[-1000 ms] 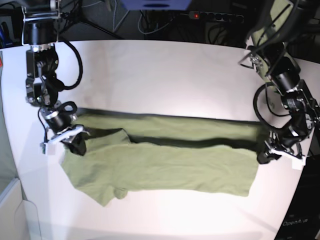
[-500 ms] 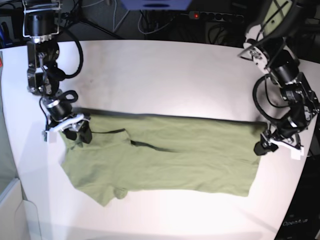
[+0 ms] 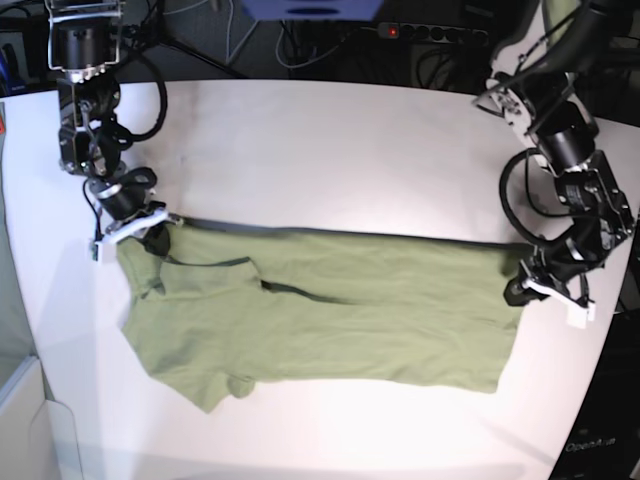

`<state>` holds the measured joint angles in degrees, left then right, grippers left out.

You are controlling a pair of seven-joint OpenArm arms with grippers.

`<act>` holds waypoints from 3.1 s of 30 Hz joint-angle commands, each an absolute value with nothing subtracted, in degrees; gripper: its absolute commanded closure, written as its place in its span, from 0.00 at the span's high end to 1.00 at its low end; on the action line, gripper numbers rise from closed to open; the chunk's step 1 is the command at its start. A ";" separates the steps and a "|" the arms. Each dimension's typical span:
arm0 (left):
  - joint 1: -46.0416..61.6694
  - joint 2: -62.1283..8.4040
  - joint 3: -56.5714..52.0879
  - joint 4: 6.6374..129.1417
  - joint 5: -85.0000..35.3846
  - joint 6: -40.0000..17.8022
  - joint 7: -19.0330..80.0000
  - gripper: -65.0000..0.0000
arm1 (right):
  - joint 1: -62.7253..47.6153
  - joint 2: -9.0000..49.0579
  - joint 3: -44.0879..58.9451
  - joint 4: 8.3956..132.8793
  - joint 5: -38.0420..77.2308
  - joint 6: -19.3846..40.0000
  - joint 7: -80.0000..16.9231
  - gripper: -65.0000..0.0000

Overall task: Fold the T-shirt properly
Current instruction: 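Drag the folded edge with both grippers back toward the robot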

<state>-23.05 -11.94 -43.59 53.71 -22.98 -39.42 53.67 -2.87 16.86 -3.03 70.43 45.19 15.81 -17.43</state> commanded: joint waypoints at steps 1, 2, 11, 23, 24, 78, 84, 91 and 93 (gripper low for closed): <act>-24.57 -12.79 -43.47 54.55 -23.52 -40.00 52.88 0.05 | -2.51 17.71 -2.68 71.52 45.76 16.31 -16.31 0.01; -24.57 -12.79 -43.47 54.55 -22.29 -40.00 52.88 0.05 | -2.59 17.71 -2.68 71.43 45.76 16.31 -16.31 0.00; -24.48 -12.70 -35.03 54.55 -10.59 -34.24 49.45 0.05 | -3.56 17.71 -2.77 71.52 45.76 16.13 -18.07 0.00; -20.26 -14.37 -30.20 54.73 1.10 -33.54 57.54 0.05 | -7.96 18.42 -2.68 71.60 45.85 16.04 -18.33 0.00; -19.65 -14.37 -30.20 55.08 2.51 -33.54 57.80 0.05 | -8.57 18.42 -2.68 71.60 45.85 16.04 -18.33 0.00; 26.15 -5.93 -30.11 90.51 10.77 -40.00 60.97 0.05 | -36.97 21.23 0.57 84.88 45.76 16.40 -10.95 0.00; 25.80 -5.93 -30.11 90.68 10.77 -40.00 60.88 0.05 | -36.88 21.14 0.84 84.97 45.76 16.40 -10.86 0.00; 23.69 -6.29 -30.46 90.24 10.77 -40.00 60.35 0.05 | -37.58 21.32 1.98 90.86 45.76 16.13 -10.77 0.00; 22.64 -6.37 -30.46 90.24 10.77 -40.00 60.44 0.05 | -38.73 21.05 3.30 92.35 45.76 16.13 -10.86 0.00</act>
<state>20.53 -6.87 -30.92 93.49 0.89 -40.34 47.46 -38.02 20.34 2.70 91.64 45.50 16.27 -11.62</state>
